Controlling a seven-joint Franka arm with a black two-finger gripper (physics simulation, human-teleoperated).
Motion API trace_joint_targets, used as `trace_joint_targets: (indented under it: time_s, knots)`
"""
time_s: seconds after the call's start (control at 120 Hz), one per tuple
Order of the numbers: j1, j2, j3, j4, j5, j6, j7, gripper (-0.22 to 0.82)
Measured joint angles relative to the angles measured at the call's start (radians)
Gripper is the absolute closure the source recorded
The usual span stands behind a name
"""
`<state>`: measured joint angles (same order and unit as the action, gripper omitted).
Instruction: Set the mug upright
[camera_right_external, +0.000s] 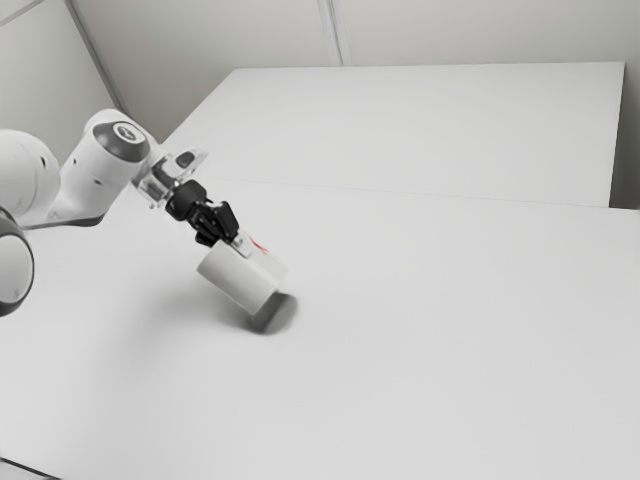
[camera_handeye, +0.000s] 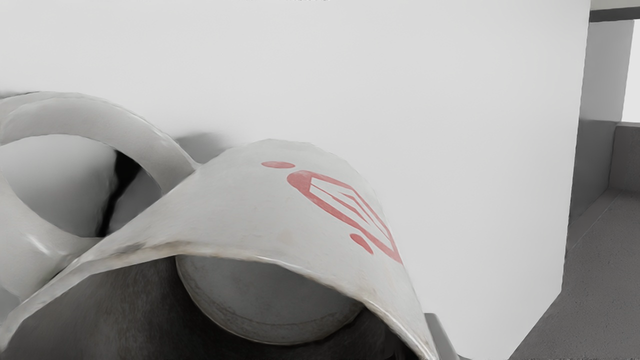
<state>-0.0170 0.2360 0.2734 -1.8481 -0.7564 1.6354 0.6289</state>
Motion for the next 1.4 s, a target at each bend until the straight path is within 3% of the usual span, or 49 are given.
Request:
trace_joint_targets:
  time_s: [0.208, 0.467, 0.7, 0.867, 1.4]
  knots:
    - [-0.131, -0.114, -0.002, -0.034, 0.243, 0.109, -0.053, 0.78]
    - [-0.122, -0.247, -0.100, -0.218, 0.508, 0.335, -0.116, 0.79]
    - [-0.159, -0.293, -0.169, -0.299, 0.758, 0.423, -0.217, 0.79]
    - [-0.220, -0.293, -0.197, -0.317, 0.834, 0.447, -0.297, 0.78]
    - [-0.215, -0.182, -0.204, -0.302, 0.845, 0.504, -0.485, 0.78]
